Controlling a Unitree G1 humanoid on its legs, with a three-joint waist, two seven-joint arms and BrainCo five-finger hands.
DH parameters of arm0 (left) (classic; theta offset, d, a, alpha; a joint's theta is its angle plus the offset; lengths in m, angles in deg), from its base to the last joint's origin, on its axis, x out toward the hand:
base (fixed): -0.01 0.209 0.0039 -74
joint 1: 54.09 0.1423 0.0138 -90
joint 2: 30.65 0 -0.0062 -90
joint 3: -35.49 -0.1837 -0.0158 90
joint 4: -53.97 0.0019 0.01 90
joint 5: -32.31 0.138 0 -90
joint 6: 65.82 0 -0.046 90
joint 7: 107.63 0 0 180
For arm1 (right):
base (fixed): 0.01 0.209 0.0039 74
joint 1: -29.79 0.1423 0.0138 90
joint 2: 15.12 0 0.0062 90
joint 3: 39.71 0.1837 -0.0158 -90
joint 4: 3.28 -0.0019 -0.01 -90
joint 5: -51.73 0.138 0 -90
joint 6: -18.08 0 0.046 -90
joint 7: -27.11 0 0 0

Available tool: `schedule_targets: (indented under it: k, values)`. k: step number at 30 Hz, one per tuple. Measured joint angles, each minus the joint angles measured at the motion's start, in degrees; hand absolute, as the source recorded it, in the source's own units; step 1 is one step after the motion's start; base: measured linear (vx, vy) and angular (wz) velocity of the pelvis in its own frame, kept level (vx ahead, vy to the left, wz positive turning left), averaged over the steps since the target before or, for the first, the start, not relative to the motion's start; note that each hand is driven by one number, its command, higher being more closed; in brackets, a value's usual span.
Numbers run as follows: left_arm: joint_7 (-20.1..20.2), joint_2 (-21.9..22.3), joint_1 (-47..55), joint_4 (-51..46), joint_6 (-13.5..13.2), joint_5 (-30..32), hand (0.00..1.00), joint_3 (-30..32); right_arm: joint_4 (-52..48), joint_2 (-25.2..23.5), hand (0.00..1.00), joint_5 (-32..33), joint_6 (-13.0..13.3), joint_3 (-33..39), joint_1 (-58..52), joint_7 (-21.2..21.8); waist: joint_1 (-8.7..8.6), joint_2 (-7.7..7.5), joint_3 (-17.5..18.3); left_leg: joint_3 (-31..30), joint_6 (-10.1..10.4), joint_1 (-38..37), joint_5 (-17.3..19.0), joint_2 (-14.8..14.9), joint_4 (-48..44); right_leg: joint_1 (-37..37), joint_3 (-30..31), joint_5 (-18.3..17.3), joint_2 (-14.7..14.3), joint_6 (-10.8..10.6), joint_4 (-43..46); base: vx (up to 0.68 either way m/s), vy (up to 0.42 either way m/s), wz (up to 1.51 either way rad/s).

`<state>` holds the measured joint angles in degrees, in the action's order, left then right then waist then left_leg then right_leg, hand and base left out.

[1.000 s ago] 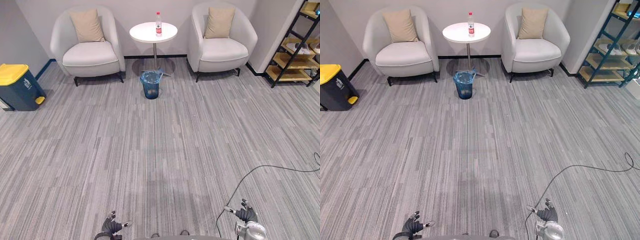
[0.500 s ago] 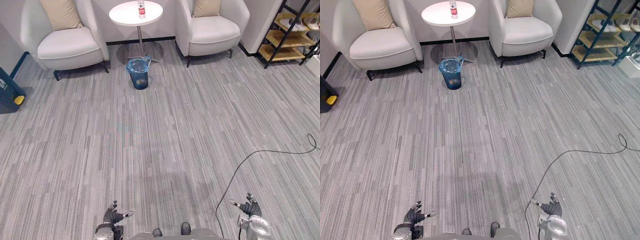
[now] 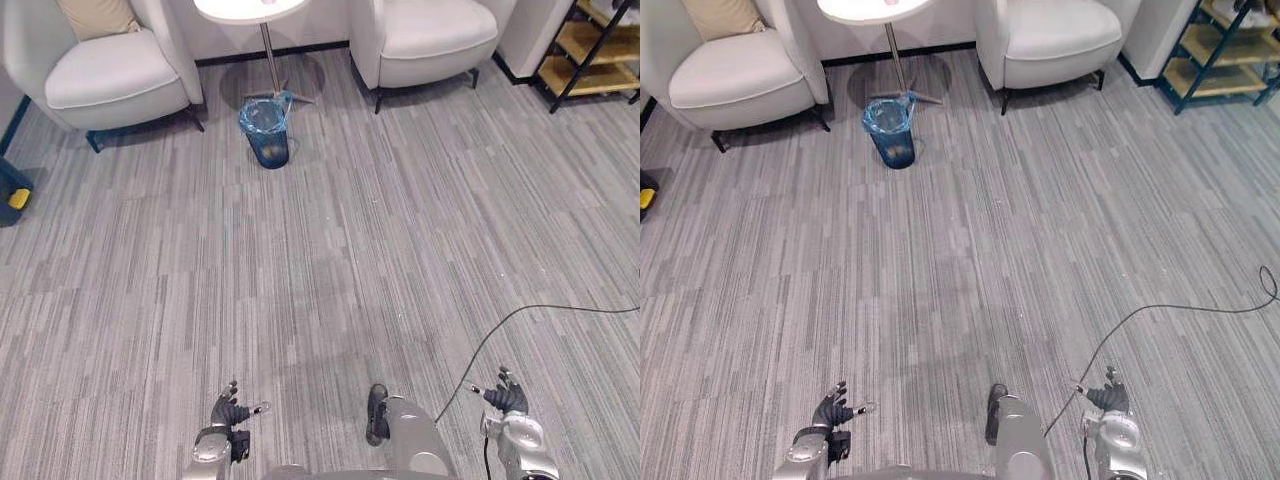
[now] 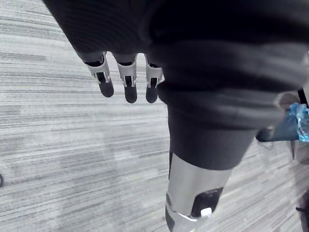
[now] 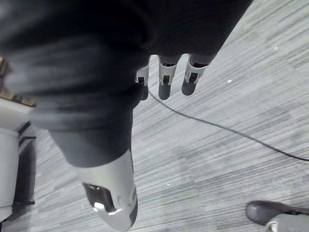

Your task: Gather rubbish on tea table into small bin, then transfer packed bag to large trash can.

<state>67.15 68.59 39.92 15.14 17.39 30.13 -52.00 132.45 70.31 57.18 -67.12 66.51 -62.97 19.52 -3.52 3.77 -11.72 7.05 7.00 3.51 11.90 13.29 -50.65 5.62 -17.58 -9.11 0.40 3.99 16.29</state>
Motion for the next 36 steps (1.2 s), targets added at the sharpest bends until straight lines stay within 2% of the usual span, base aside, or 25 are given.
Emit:
schedule_targets:
  k: [1, 3, 5, 8, 9, 10, 11, 12, 13, 14, 16, 18, 20, 21, 22, 23, 25, 26, 27, 28, 29, 30, 33, 35, 36]
  values:
    - [0.03, 0.02, 0.14, -0.05, 0.03, -0.01, 0.00, -0.01, -0.09, 0.15, 0.00, 1.04, 0.57, -0.67, -0.25, -0.04, 1.15, -0.83, -0.49, 1.16, -0.63, 2.80, 0.38, 1.45, -5.69, -4.16, 0.56, -0.03, -0.87, 0.31, -2.86, 0.25, -0.129, -0.19]
    - [-0.04, 0.32, 0.00, -0.28, 0.02, -0.05, 0.00, 0.41, -0.71, -0.01, 0.00, 2.10, 1.02, -0.34, -0.11, -0.26, 1.91, -0.84, -0.51, 2.28, -1.46, 7.28, 1.33, 1.68, -5.98, -7.76, 1.48, 0.00, -1.32, 0.44, -5.82, 0.29, -0.099, -0.27]
    - [-0.08, 0.63, -0.07, -0.92, 0.03, -0.08, 0.00, 0.44, -0.64, -0.10, 0.00, 3.03, 1.05, -0.25, 0.66, -0.24, 2.72, -0.52, -0.67, 3.77, -2.68, 11.21, 2.13, 0.78, -0.44, -9.65, 2.92, 0.06, -1.06, 0.37, -7.55, 0.28, -0.010, -0.37]
    - [-0.11, 1.76, -0.11, -1.17, 0.03, -0.72, 0.00, 0.41, -0.35, -1.10, 0.00, 3.04, 1.02, 1.93, 1.25, -0.31, 3.84, -1.00, -1.13, 4.04, -2.35, 12.80, 1.20, -5.08, 20.58, -12.68, 4.98, -0.40, 1.71, -0.79, -9.88, 0.32, 0.124, -0.37]
    - [-0.12, 2.20, -0.14, -1.19, 0.00, -0.72, 0.00, 0.39, -0.09, -0.89, 0.00, 3.02, 1.01, 2.19, 0.95, -0.60, 4.13, -0.57, -1.13, 3.45, -1.73, 12.58, -2.01, -7.14, 30.59, -13.84, 5.65, -1.17, 2.40, -2.17, -10.69, 0.39, 0.226, -0.28]
    - [-0.11, 2.34, 0.00, -1.17, -0.01, -0.71, 0.00, 0.34, 0.40, -0.66, 0.00, 3.02, 0.96, 2.19, 0.69, -1.12, 4.22, 0.55, -1.00, 2.12, -1.62, 11.90, -5.59, -8.01, 39.21, -14.72, 6.21, -2.22, 2.05, -3.70, -10.98, 0.34, 0.228, -0.28]
    - [-0.14, 2.31, 0.05, -1.11, -0.01, -0.71, 0.00, 0.38, 0.62, -0.61, 0.00, 3.02, 0.94, 2.12, 0.67, -1.21, 4.48, 1.19, -1.27, 1.24, -1.91, 11.76, -8.40, -7.99, 41.68, -15.39, 6.79, -2.90, 1.62, -4.44, -11.01, 0.37, 0.265, -0.38]
    - [-0.29, 1.91, 0.56, -1.05, 0.03, -0.72, 0.00, 0.43, 0.93, -1.09, 0.00, 3.02, 0.76, 1.64, 0.70, -1.24, 4.82, 1.14, -1.20, 0.33, -3.52, 10.51, -14.01, -8.51, 42.16, -16.27, 8.41, -3.96, 2.08, -5.60, -11.08, 0.38, 0.220, -0.45]
    - [-0.37, 1.47, 1.00, -1.08, 0.01, -0.74, 0.00, 0.44, 0.91, -1.78, 0.00, 2.94, 0.77, 0.55, 0.95, -1.17, 4.93, -0.85, -1.09, 0.48, -4.85, 10.96, -14.34, -10.46, 40.15, -16.60, 9.54, -5.06, 3.92, -6.85, -11.41, 0.38, 0.190, -0.42]
    - [-0.40, 1.41, 0.97, -1.08, 0.01, -0.75, 0.00, 0.44, 0.93, -2.00, 0.00, 2.91, 0.79, 0.48, 1.01, -1.16, 4.99, -1.58, -1.01, 0.64, -6.58, 11.83, -13.11, -11.18, 38.39, -16.70, 9.88, -5.36, 4.74, -7.10, -11.39, 0.39, 0.158, -0.21]
    - [-0.35, 1.90, 0.85, -0.90, 0.06, -1.30, 0.00, 0.33, 1.17, -1.87, 0.00, 2.90, 0.80, 0.40, 1.09, -1.22, 5.20, -2.61, -1.08, 1.80, -8.38, 13.07, -7.82, -12.81, 33.12, -16.12, 11.69, -5.97, 7.12, -7.98, -7.93, 0.45, 0.220, -0.10]
    - [-0.33, 1.80, 1.03, -0.53, 0.08, -1.33, 0.00, 0.29, 1.28, -1.91, 0.00, 2.79, 0.80, 0.49, 0.98, -1.16, 5.39, -2.58, -1.07, 2.84, -8.72, 9.78, -5.11, -13.79, 33.49, -11.79, 14.85, -6.52, 8.80, -9.80, 4.78, 0.37, 0.203, -0.21]
    - [-0.41, 1.00, 1.22, 0.14, 0.15, -1.33, 0.00, 0.09, 1.73, -2.05, 0.00, 2.53, 0.81, -0.62, 0.84, -1.07, 5.06, -2.76, -0.98, 3.10, -9.38, 3.85, -3.53, -15.16, 36.83, -4.72, 16.41, -4.96, 10.58, -16.92, 24.17, 0.43, 0.142, -0.09]
    - [-0.52, 0.27, 1.26, 0.17, 0.16, -1.34, 0.00, -0.40, 2.29, -2.12, 0.00, 1.84, 0.80, -1.03, 1.28, -0.96, 4.62, -2.70, -0.99, 3.07, -10.23, 0.61, -3.22, -15.49, 38.26, -1.02, 15.75, -6.34, 10.86, -15.97, 32.00, 0.44, 0.111, 0.06]
    - [-0.59, -0.06, 1.31, 0.19, 0.18, -1.35, 0.00, -0.59, 2.33, -2.12, 0.00, 1.64, 0.80, -1.23, 1.26, -0.97, 4.30, -2.61, -0.96, 3.04, -10.47, -0.88, -3.01, -15.51, 38.83, 0.64, 15.00, -7.01, 10.85, -14.80, 34.46, 0.53, 0.067, 0.16]
    - [-1.02, -0.41, 0.98, 0.15, 0.14, -1.62, 0.00, -0.69, 2.36, -2.07, 0.00, 1.13, 0.80, -1.55, 1.24, -0.96, 4.02, -2.45, -0.90, 2.59, -10.53, -3.66, -2.97, -15.50, 40.44, 3.87, 12.50, -8.39, 10.73, -12.07, 35.86, 0.35, -0.001, 0.19]
    - [-1.31, -0.38, -0.15, 0.16, 0.12, -1.87, 0.00, -0.38, 2.68, -1.78, 0.00, 0.73, 0.80, -1.55, 1.69, -0.96, 3.30, -1.90, -1.17, 1.62, -10.50, -6.78, -2.95, -14.33, 42.40, 9.12, 8.88, -10.15, 9.40, -8.69, 31.07, 0.57, -0.126, 0.28]
    - [-1.27, -0.17, -0.58, 0.17, -0.01, -1.94, 0.00, -0.13, 3.01, -1.34, 0.00, 0.73, 0.42, -1.61, 3.13, -0.94, 2.09, -0.52, -1.89, 0.85, -9.92, -10.14, -2.65, -11.20, 42.71, 12.95, 8.49, -6.33, 5.53, -7.73, 13.23, 0.71, -0.282, 0.43]
    - [-1.26, -0.73, -0.16, 0.18, -0.06, -1.93, 0.00, -0.11, 2.97, -1.36, 0.00, 0.73, 0.36, -1.81, 2.70, -0.92, 1.92, -2.14, -1.22, 0.80, -7.73, -11.82, -1.55, -11.65, 42.58, 12.13, 9.53, 3.33, 5.00, -7.31, 0.52, 0.74, -0.327, 0.51]
    - [-1.28, -0.82, -0.02, 0.59, -0.07, -1.90, 0.00, 0.02, 3.21, -0.80, 0.00, 0.75, 0.36, -1.72, 1.62, -0.95, 1.58, -2.77, -1.18, -0.20, -4.93, -13.22, 0.42, -11.92, 42.44, 11.31, 10.64, 13.58, 5.09, -3.63, -1.89, 0.50, -0.221, 0.18]
    - [-1.23, 0.44, -0.54, 1.85, 0.06, -1.90, 0.00, 0.24, 4.54, 0.54, 0.00, 0.76, 0.08, -1.47, 2.84, -1.03, 1.96, -0.28, -0.63, -1.15, -4.10, -13.65, 1.17, -9.17, 42.49, 11.46, 9.96, 13.04, 2.65, -3.19, -0.26, 0.48, -0.226, -0.02]
    - [-1.30, 0.50, -0.83, 1.92, -0.04, -1.89, 0.00, 0.39, 4.49, 0.99, 0.00, 0.79, 0.19, -1.37, 3.67, -1.01, 1.72, -0.17, -0.66, -2.20, -3.54, -13.53, 0.73, -8.63, 42.13, 11.83, 9.64, 10.07, 2.12, -2.77, 0.82, 0.35, -0.184, -0.15]
    - [-1.27, 1.13, -2.39, 2.42, -0.08, -1.81, 0.00, 0.40, 4.64, 1.03, 0.00, 0.85, 0.00, -1.25, 2.78, -0.98, 1.09, 0.29, -0.59, -3.98, -2.32, -12.31, -0.03, -6.73, 36.99, 9.58, 6.89, 6.18, 1.67, -1.78, 2.43, 0.32, -0.197, 0.42]
    - [-1.25, 1.98, -2.86, 2.22, -0.07, -1.80, 0.00, 0.83, 4.47, 0.10, 0.00, 1.17, -0.05, -1.10, 0.58, -0.98, 1.17, 0.20, -0.67, -5.62, -0.15, -8.47, -1.19, -5.15, 24.27, 4.30, 4.52, 4.43, 1.46, -1.61, 0.17, 0.24, -0.160, 0.69]
    - [-1.20, 3.19, -2.58, 1.23, -0.01, -1.78, 0.00, 1.85, 3.98, -0.35, 0.00, 1.39, -0.06, -1.62, -0.39, -1.02, 1.37, 0.34, -0.67, -5.34, 1.84, -4.07, -4.66, -3.45, 12.75, 0.43, 3.57, 3.59, 0.84, -1.34, -1.82, 0.27, -0.151, 0.40]
